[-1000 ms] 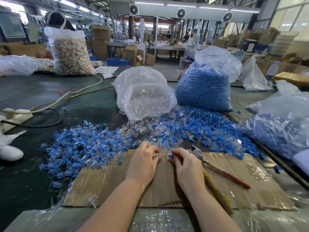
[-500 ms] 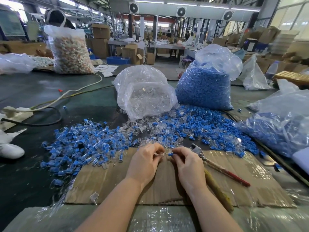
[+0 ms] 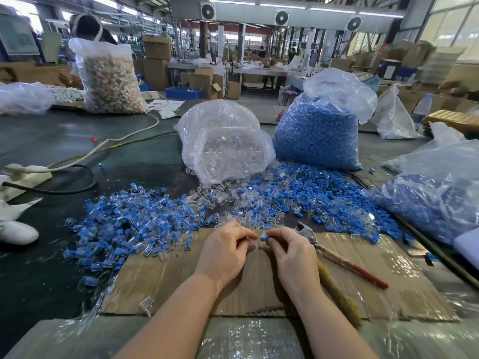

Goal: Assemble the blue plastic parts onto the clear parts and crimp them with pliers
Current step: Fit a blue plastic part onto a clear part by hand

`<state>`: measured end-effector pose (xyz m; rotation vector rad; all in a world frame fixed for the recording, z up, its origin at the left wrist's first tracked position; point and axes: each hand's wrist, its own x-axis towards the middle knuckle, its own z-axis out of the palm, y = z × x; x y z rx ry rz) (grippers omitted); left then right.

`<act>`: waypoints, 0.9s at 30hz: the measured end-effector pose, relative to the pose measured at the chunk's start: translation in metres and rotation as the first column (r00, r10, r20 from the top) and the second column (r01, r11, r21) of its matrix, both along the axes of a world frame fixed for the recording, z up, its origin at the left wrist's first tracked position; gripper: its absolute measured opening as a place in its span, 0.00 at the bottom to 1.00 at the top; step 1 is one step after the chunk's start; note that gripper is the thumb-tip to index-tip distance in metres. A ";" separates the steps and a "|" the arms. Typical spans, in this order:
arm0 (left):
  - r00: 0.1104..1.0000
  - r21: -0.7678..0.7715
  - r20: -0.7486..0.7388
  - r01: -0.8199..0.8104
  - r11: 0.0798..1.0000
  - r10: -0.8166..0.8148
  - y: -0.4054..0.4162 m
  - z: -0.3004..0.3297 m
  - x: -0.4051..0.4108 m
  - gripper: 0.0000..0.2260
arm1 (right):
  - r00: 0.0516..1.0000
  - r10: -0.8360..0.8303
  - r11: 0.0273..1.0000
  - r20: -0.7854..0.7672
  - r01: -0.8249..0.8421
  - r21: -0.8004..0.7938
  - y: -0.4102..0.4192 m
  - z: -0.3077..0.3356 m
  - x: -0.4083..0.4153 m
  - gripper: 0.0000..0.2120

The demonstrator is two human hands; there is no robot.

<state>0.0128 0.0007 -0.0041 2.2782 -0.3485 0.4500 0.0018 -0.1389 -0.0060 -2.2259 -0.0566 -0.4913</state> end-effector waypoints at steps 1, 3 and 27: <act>1.000 -0.001 0.001 -0.005 1.000 0.005 0.000 0.000 0.000 0.06 | 1.000 0.000 1.000 0.001 0.000 0.001 0.000 0.000 0.000 0.06; 1.000 -0.001 -0.005 -0.011 1.000 0.011 -0.001 0.001 -0.001 0.05 | 1.000 0.000 1.000 0.001 0.000 0.002 0.000 0.000 0.000 0.06; 0.993 -0.156 -0.119 -0.032 0.987 0.013 0.004 -0.002 0.003 0.06 | 0.998 0.047 0.997 0.051 -0.050 0.052 0.000 -0.002 -0.002 0.03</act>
